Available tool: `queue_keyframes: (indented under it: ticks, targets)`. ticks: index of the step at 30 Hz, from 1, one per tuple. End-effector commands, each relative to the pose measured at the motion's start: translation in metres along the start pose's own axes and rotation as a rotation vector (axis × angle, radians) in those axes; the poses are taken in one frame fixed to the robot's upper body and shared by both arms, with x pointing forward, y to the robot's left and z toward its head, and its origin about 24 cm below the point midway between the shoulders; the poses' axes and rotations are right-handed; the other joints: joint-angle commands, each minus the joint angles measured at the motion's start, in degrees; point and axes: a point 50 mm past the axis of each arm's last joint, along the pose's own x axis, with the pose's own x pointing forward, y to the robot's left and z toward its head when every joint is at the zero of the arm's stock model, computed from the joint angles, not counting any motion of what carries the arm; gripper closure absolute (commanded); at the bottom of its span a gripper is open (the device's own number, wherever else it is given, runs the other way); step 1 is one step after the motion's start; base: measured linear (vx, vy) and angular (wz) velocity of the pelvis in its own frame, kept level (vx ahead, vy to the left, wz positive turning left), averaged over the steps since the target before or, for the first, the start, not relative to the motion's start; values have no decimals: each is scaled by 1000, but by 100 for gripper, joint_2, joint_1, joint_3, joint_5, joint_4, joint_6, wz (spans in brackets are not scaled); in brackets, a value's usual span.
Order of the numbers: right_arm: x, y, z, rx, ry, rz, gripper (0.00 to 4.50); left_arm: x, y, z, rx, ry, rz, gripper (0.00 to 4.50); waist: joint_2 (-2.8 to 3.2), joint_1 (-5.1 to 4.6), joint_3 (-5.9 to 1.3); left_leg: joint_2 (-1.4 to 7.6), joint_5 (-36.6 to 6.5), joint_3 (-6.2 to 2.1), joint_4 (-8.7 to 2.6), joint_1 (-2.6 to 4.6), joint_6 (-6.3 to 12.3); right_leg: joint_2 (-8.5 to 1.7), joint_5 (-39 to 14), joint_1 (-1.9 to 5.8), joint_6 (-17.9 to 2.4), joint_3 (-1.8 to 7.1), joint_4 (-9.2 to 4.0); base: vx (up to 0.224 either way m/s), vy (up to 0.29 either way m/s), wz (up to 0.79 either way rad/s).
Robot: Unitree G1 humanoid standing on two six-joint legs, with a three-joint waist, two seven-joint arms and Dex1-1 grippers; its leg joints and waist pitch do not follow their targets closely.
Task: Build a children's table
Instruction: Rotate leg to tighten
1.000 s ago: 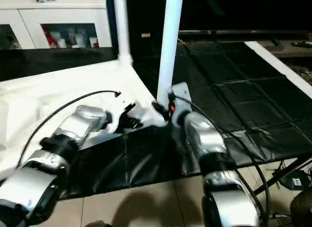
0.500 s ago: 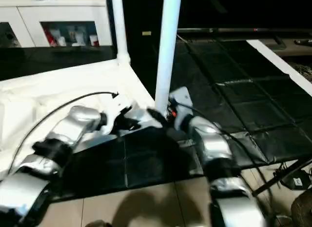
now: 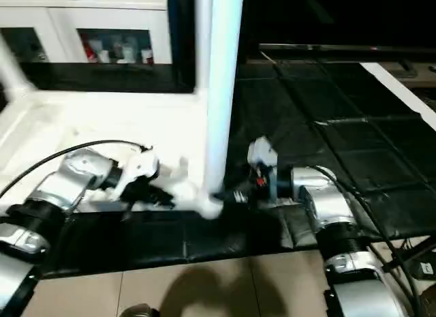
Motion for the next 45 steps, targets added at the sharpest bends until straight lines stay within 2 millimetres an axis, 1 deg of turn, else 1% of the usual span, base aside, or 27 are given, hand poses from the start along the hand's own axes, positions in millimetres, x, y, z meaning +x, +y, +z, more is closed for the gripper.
queue_keyframes:
  ticks: [1, 3, 6, 7, 13, 14, 15, 18, 19, 21, 25, 28, 29, 30, 31, 32, 33, 34, 35, 36, 37, 38, 41, 42, 43, 44, 45]
  targets:
    - [1, -1, 3, -14, 25, 37, 71, 6, -3, 13, 85, -1, -80, 450, -23, -35, -420, 131, -1237, 9, -391, 124, 208, -358, -843, 292, -1393, 294, -391, 0, 0, 0]
    - [5, 0, 4, -2, 25, 68, 89, 7, -4, 13, 93, 1, -95, 450, -36, -34, -422, 132, -1180, 10, -392, 125, 213, -353, -825, 288, -1396, 292, -387, 0, 0, 0]
    - [7, 0, 4, 1, 25, 88, 110, 7, -5, 13, 101, 1, -102, 450, -29, -29, -426, 136, -1147, 9, -386, 127, 229, -352, -798, 280, -1401, 291, -377, 0, 0, 0]
    - [9, 0, 4, 7, 23, 102, 127, 8, -5, 13, 104, 0, -104, 450, -33, -26, -425, 135, -1143, 10, -388, 126, 235, -350, -792, 279, -1397, 292, -377, 0, 0, 0]
    - [9, 2, 2, 22, 26, 124, 177, 9, -5, 14, 106, 0, -106, 450, -42, -15, -426, 131, -1124, 12, -384, 123, 228, -354, -848, 283, -1362, 294, -381, 0, 0, 0]
    - [9, 2, 2, 22, 26, 124, 177, 9, -5, 14, 106, 0, -106, 450, -45, -16, -426, 129, -1110, 12, -384, 121, 229, -351, -841, 283, -1360, 292, -379, 0, 0, 0]
    - [9, 2, 1, 27, 27, 131, 198, 9, -6, 13, 107, 2, -105, 450, -46, -14, -428, 129, -1098, 13, -381, 124, 231, -352, -838, 283, -1360, 293, -379, 0, 0, 0]
    - [9, 3, 0, 33, 22, 137, 215, 9, -5, 12, 102, 5, -99, 450, -44, -11, -429, 130, -1080, 14, -378, 124, 237, -350, -816, 280, -1361, 292, -377, 0, 0, 0]
    - [9, 4, 0, 35, 20, 139, 215, 9, -5, 12, 96, 3, -93, 450, -27, -10, -428, 131, -1094, 12, -379, 127, 231, -353, -820, 278, -1364, 293, -377, 0, 0, 0]
    - [10, 5, -1, 41, 9, 139, 237, 9, -3, 11, 80, -3, -74, 450, -38, -13, -424, 129, -1146, 12, -383, 125, 214, -348, -877, 280, -1358, 293, -385, 0, 0, 0]
    - [14, 7, 0, 87, -48, 86, 244, 14, 7, 15, -1, -41, 43, 450, -41, 6, -413, 133, -1155, 12, -386, 138, 202, -343, -927, 269, -1339, 299, -392, 0, 0, 0]
    - [30, 4, -7, 119, -30, -114, 245, 21, 21, 27, -81, -106, 208, 450, -56, -2, -390, 115, -1317, 0, -406, 144, 50, -360, -1343, 261, -1201, 305, -440, 0, 0, 0]
    - [38, 2, -8, 128, -17, -194, 245, 25, 26, 31, -114, -124, 257, 450, -68, -37, -392, 97, -1360, -20, -423, 114, -16, -370, -1582, 291, -1083, 292, -458, 0, 0, 0]
    - [44, 0, -9, 133, -9, -249, 245, 27, 28, 33, -140, -136, 290, 450, -34, -54, -391, 97, -1376, -21, -428, 128, -64, -367, -1659, 274, -1037, 297, -466, 0, 0, 0]
    - [45, 0, -9, 137, -9, -256, 246, 28, 29, 34, -143, -138, 294, 450, -57, -119, -378, 83, -1432, -28, -435, 123, -130, -368, -1773, 268, -985, 296, -488, 0, 0, 0]
    - [59, -5, -8, 198, -17, -377, 247, 35, 34, 41, -207, -165, 356, 450, -11, -167, -389, 80, -1409, -45, -441, 101, -165, -365, -1781, 296, -946, 294, -470, 0, 0, 0]
    - [65, -7, -7, 217, -21, -419, 249, 38, 35, 44, -227, -174, 373, 450, -42, -235, -382, 67, -1488, -42, -448, 115, -189, -358, -1802, 277, -954, 289, -499, 0, 0, 0]
    - [73, -10, -5, 241, -31, -467, 249, 43, 37, 49, -252, -185, 397, 450, -4, -260, -385, 63, -1521, -48, -445, 129, -210, -360, -1819, 271, -970, 291, -495, 0, 0, 0]
    - [78, -12, -3, 253, -37, -494, 251, 47, 38, 52, -266, -191, 410, 450, -29, -295, -393, 45, -1540, -44, -431, 122, -177, -359, -1840, 282, -966, 286, -521, 0, 0, 0]
    - [83, -14, -2, 260, -32, -528, 252, 50, 39, 55, -280, -196, 427, 450, -33, -312, -389, 42, -1525, -36, -429, 122, -154, -355, -1824, 280, -970, 293, -529, 0, 0, 0]
    - [86, -16, -1, 262, -25, -564, 252, 53, 40, 58, -296, -200, 446, 450, -8, -337, -385, 43, -1504, -37, -427, 131, -132, -348, -1753, 273, -1009, 294, -530, 0, 0, 0]
    - [90, -18, 0, 266, -22, -600, 252, 56, 42, 62, -309, -209, 469, 450, -34, -355, -396, 38, -1434, -27, -418, 127, -83, -340, -1609, 286, -1034, 297, -528, 0, 0, 0]
    - [95, -21, 3, 256, 0, -644, 252, 61, 44, 69, -325, -221, 499, 450, -26, -348, -410, 35, -1203, -16, -409, 120, 9, -317, -1199, 301, -1106, 302, -492, 0, 0, 0]
    - [97, -19, 5, 255, -2, -627, 252, 62, 44, 71, -320, -220, 506, 450, -41, -355, -407, 34, -1181, -10, -409, 120, 31, -306, -1126, 303, -1120, 301, -488, 0, 0, 0]
    - [99, -18, 6, 247, -5, -614, 252, 63, 44, 71, -316, -219, 507, 450, -31, -342, -413, 34, -1125, -12, -407, 121, 79, -309, -999, 318, -1145, 301, -477, 0, 0, 0]
    - [100, -18, 7, 244, -7, -610, 184, 63, 44, 72, -317, -216, 510, 450, -26, -339, -414, 38, -1088, -11, -410, 119, 115, -310, -890, 323, -1171, 301, -472, 0, 0, 0]
    - [100, -16, 8, 233, -15, -599, 184, 62, 43, 69, -310, -209, 504, 450, -25, -335, -414, 40, -1082, -12, -411, 119, 131, -310, -828, 327, -1187, 300, -469, 0, 0, 0]
